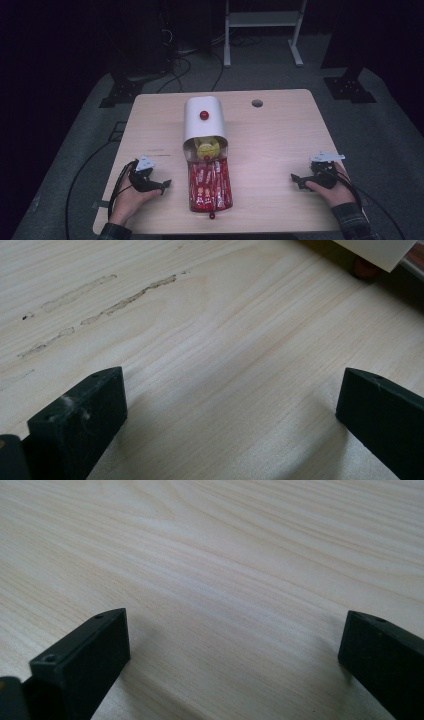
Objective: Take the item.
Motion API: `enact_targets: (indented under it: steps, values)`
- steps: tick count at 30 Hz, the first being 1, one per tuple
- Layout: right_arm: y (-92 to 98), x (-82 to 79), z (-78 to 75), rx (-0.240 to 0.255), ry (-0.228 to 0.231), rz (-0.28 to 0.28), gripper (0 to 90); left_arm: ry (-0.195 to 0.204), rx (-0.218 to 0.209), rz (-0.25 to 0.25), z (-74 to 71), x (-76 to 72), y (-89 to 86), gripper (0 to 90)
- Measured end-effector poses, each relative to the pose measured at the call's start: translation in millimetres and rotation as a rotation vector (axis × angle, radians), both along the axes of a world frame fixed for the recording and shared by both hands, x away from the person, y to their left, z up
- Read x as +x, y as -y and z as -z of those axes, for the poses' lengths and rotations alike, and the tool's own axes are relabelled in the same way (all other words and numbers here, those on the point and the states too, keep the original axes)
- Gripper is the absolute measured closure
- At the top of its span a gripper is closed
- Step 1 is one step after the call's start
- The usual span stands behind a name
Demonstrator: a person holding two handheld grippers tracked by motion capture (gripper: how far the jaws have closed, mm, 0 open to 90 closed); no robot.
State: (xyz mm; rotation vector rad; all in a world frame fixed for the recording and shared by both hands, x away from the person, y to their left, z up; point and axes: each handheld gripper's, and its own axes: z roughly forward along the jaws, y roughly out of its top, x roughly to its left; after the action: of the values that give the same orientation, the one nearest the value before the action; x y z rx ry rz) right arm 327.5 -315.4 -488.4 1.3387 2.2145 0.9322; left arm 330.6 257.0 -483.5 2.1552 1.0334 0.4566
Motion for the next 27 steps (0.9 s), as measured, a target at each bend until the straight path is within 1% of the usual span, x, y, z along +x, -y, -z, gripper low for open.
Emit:
enact_targets:
  steps: [6,7,10,12,13,15,16,19,20,21,23,24,27]
  values:
    - [0.0,0.0,0.0,0.0,0.0,0.0,0.0,0.001,0.0,-0.005,-0.1,-0.2,-0.1,0.6]
    - [0.0,0.0,0.0,0.0,0.0,0.0,0.0,0.004,-0.002,-0.005,-1.6,-1.1,-1.3,4.3]
    - [0.0,0.0,0.0,0.0,0.0,0.0,0.0,-0.004,0.002,-0.002,-3.4,-2.3,-1.2,6.9]
    - [0.0,0.0,0.0,0.0,0.0,0.0,0.0,-0.006,0.002,0.002,-4.4,-3.0,-1.4,11.2]
    - [0.0,0.0,0.0,0.0,0.0,0.0,0.0,-0.011,0.001,-0.001,-5.3,-3.6,-1.6,11.2]
    - [0.0,0.0,0.0,0.001,0.0,0.0,0.0,-0.007,-0.005,0.001,-6.6,-4.5,-2.4,12.7]
    - [0.0,0.0,-0.1,0.001,0.0,0.001,0.0,-0.001,0.001,0.003,-8.0,-5.2,-3.3,14.3]
    - [0.0,0.0,0.0,0.0,0.0,0.0,0.0,-0.006,-0.006,0.009,-9.8,-5.8,-4.9,15.1]
    - [0.0,0.0,0.0,0.0,0.0,0.0,0.0,-0.006,-0.006,0.009,-9.8,-5.8,-4.9,17.2]
    - [0.0,0.0,0.0,0.001,0.0,0.0,0.0,-0.004,-0.025,0.012,-11.4,-7.0,-6.0,18.4]
    - [0.0,0.0,0.0,0.001,0.0,0.0,0.0,-0.001,-0.028,0.012,-12.8,-7.7,-6.6,19.9]
    - [0.0,0.0,0.0,0.001,0.0,0.0,0.0,0.007,-0.032,0.005,-15.7,-9.3,-8.1,20.9]
    - [0.0,0.0,0.0,0.001,0.0,0.0,0.0,0.009,-0.047,0.002,-17.7,-10.3,-9.3,21.8]
